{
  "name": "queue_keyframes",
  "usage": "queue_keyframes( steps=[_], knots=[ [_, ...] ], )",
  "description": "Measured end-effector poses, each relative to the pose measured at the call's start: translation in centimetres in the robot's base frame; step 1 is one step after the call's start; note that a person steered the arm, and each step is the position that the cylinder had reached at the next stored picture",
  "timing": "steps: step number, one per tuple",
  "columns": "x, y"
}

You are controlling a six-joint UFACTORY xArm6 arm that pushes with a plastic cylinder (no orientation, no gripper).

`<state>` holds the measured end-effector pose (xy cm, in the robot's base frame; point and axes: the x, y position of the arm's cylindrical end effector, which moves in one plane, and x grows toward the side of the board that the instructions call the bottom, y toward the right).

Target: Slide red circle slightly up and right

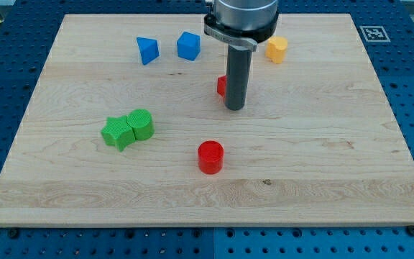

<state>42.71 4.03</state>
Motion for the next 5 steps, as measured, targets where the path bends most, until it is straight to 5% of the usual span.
queue_keyframes(
  steps=[3,5],
  knots=[
    [-2.3,0.0],
    [2.1,-0.8]
  ],
)
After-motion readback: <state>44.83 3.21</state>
